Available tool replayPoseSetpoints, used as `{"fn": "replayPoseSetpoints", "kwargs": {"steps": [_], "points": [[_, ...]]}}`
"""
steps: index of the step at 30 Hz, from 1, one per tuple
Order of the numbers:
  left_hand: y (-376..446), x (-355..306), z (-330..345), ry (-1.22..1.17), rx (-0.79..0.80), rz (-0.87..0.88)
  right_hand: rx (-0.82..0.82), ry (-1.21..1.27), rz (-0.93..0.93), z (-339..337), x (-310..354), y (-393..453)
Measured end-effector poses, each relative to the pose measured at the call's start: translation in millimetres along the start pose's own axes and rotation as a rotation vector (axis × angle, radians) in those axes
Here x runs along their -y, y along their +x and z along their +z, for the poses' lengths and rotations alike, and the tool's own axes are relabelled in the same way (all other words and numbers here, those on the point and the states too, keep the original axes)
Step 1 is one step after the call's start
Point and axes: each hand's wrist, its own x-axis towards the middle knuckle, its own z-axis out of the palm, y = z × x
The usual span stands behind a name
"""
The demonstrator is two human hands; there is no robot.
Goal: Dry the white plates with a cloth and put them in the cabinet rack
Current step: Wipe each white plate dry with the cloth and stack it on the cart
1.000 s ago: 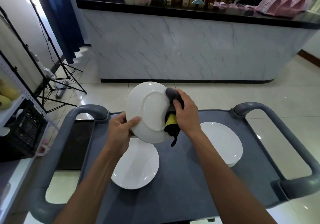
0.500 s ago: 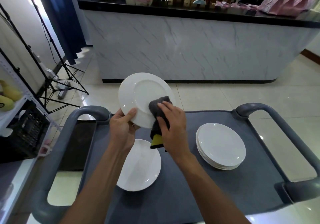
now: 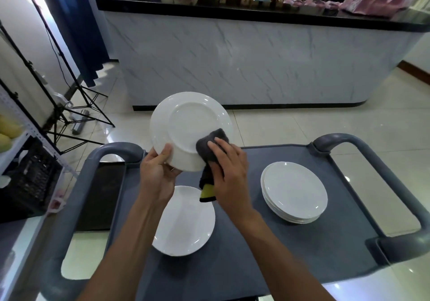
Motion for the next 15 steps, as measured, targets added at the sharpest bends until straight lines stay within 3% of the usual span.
{"fn": "replayPoseSetpoints", "kwargs": {"steps": [8,15], "points": [[0.8,1.1,-8.9,0.12,0.123,-0.028,-0.078,0.145,0.287,-25.3,-22.4,24.8],[-1.1,0.3,-13.7,0.286,0.215,-0.016,-0.013,0.129,0.341,-39.9,-37.7,49.8]]}}
